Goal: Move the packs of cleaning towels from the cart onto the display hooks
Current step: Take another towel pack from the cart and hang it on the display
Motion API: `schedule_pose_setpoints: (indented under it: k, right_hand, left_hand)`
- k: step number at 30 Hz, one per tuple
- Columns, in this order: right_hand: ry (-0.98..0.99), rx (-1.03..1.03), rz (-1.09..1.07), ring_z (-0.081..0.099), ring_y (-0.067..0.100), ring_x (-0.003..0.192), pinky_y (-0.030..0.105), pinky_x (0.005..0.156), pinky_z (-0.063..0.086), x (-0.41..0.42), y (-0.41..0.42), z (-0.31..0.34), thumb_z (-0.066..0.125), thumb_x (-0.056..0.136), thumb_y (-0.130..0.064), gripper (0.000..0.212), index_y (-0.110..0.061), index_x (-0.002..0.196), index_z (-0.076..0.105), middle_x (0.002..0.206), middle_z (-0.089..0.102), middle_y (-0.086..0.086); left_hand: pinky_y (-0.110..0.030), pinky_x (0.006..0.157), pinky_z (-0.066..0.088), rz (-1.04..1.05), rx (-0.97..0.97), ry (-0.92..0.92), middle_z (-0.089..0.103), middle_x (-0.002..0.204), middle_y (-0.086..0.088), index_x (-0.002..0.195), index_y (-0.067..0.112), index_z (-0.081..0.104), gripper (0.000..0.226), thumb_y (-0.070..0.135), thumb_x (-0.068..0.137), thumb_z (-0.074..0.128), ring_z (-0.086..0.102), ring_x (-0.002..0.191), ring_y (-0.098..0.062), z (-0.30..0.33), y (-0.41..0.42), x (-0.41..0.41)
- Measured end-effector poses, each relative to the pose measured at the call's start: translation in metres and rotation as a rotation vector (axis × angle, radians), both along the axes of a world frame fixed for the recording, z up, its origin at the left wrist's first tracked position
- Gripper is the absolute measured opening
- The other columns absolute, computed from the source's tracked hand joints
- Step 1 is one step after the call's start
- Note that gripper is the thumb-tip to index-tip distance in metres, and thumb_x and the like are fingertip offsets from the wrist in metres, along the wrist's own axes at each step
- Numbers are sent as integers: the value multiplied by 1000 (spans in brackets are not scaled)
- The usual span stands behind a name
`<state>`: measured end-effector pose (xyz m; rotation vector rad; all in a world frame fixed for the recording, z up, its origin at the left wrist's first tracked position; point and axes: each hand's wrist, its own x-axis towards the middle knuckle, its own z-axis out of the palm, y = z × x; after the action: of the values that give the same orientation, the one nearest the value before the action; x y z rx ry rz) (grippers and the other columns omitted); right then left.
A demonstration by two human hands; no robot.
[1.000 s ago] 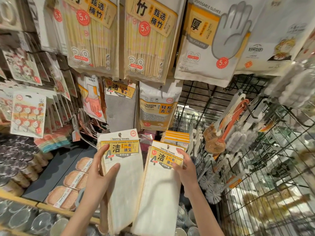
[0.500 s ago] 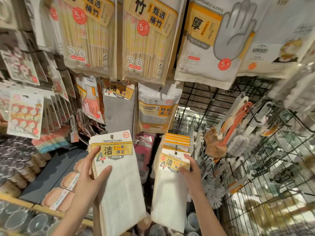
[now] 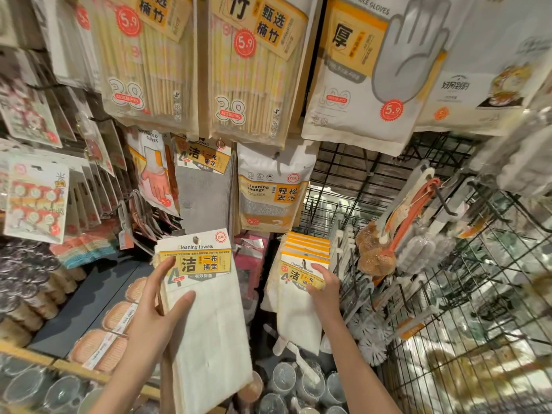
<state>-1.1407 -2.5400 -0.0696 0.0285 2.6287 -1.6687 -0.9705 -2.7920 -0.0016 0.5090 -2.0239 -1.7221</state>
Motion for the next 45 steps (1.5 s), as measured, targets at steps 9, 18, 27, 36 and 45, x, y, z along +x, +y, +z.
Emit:
schedule_pose_setpoints:
  k: [9, 18, 27, 36, 45]
  right_hand:
    - [-111, 11, 3, 18, 19, 141, 17, 88, 29, -20, 0, -10, 60, 83, 5, 54, -21, 130, 52, 153, 15, 9]
    - [-177, -39, 35, 15, 22, 143, 28, 103, 27, -18, -2, -3, 67, 82, -2, 65, -26, 138, 45, 156, 4, 5]
    - [8, -168, 92, 19, 17, 141, -3, 89, 26, 19, -25, 35, 68, 84, -8, 46, -26, 124, 53, 151, 18, 4]
    - [-30, -347, 362, 62, -6, 93, 9, 73, 48, 72, -94, 91, 68, 84, -7, 46, -31, 119, 49, 97, 66, -26]
    - [131, -108, 296, 54, 6, 114, 33, 101, 44, 98, -122, 97, 79, 71, -10, 72, -29, 130, 43, 126, 56, -5]
  left_hand:
    - [-38, 97, 43, -2, 9, 2, 48, 132, 26, 117, 67, 43, 64, 20, 84, 70, 47, 124, -10, -2, 1, -3]
    - [-28, 89, 43, -53, 6, 27, 44, 126, 46, 120, 65, 43, 68, 11, 87, 67, 44, 113, 21, 0, 1, -1]
    - [-30, 93, 44, -96, 82, 27, 49, 121, 43, 133, 46, 45, 66, 2, 88, 62, 50, 115, 10, 4, 1, 2]
    - [-31, 101, 43, -185, 149, 31, 46, 136, 32, 134, 62, 30, 81, 4, 88, 62, 48, 125, 0, 7, 0, 10]
    - [-43, 109, 36, -143, 147, 63, 37, 149, 14, 130, 63, 20, 84, 4, 88, 62, 43, 131, -11, 15, -2, 24]
